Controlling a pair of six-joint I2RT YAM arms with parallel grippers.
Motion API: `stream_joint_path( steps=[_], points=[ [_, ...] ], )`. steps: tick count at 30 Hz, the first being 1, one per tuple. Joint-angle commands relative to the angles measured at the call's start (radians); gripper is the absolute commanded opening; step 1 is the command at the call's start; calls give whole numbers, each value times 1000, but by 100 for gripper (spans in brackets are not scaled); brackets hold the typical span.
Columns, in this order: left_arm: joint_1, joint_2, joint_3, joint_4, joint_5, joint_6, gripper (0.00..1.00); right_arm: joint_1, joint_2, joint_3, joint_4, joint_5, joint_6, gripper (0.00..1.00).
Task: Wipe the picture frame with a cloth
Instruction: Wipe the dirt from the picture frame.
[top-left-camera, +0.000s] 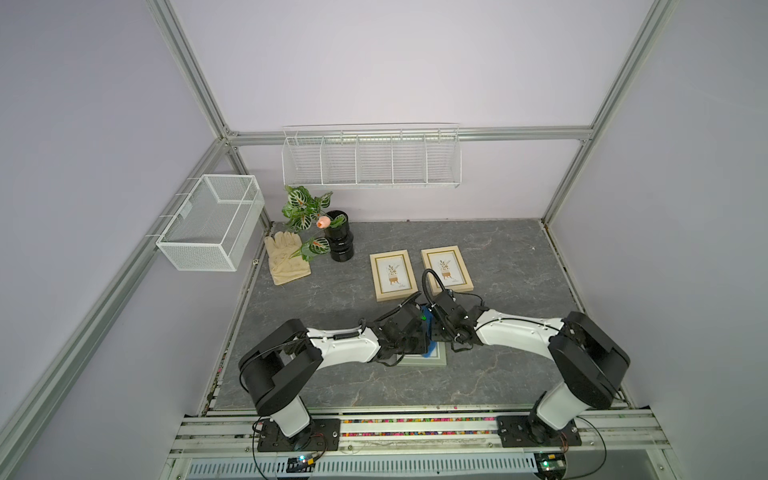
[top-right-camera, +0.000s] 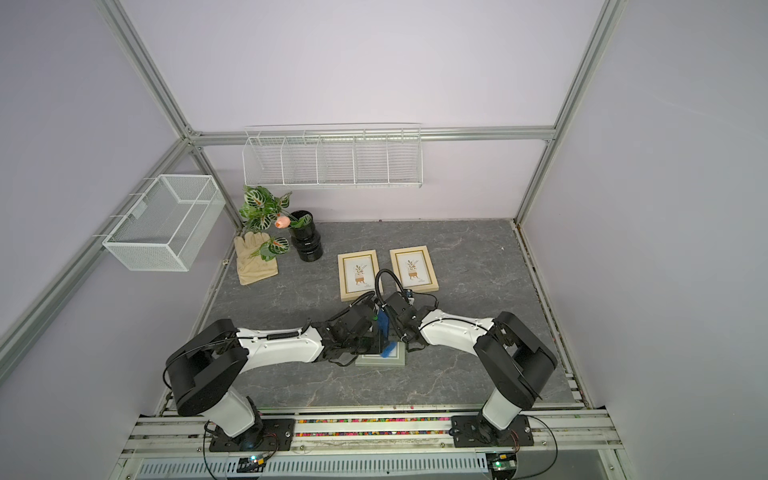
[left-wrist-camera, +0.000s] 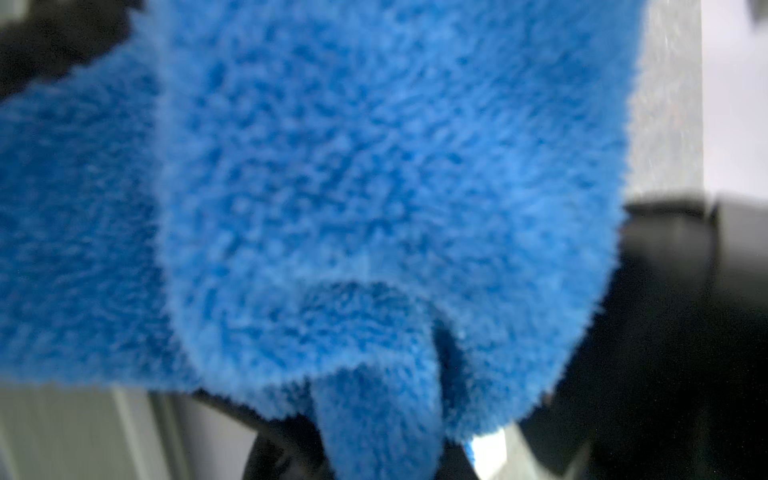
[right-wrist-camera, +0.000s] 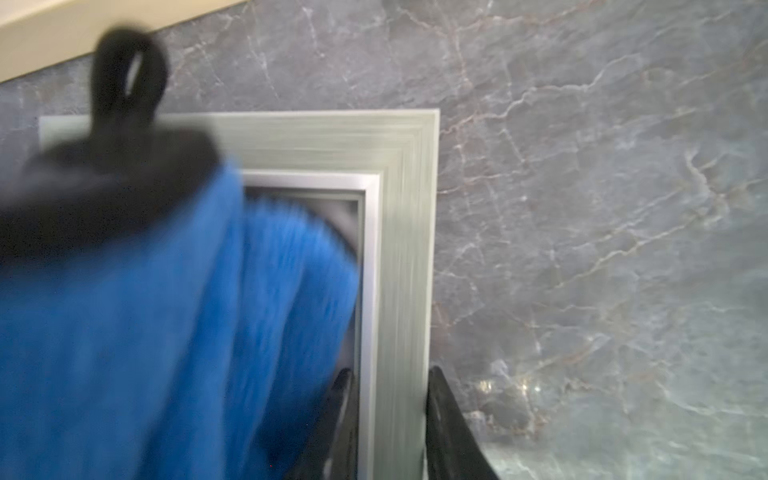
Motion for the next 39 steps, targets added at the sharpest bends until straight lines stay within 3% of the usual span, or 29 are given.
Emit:
stream_joint_path(
  steps=[1,4,8,17,22,27,33,39],
  points=[
    [79,18,-34,-10,50,-42,0,14,51,-32,-81,-53,6,19],
    [130,63,26,16,77,-14,0,14,47,-29,-87,-52,7,18],
    [131,117,96,55,132,-22,0,13,31,-26,-101,-46,8,19],
    [38,-21,-68,-16,96,-97,0,13,27,-22,-108,-37,4,18],
    [130,-65,-62,-94,62,-40,0,13,24,-21,-110,-34,5,19],
    [204,50,122,-157,42,54,0,14,16,-25,-114,-31,8,19],
    [122,170,244,-104,74,27,0,14,10,-28,-117,-23,12,19],
    [49,78,85,-95,59,-53,0,13,23,-23,-115,-27,4,19]
  ],
)
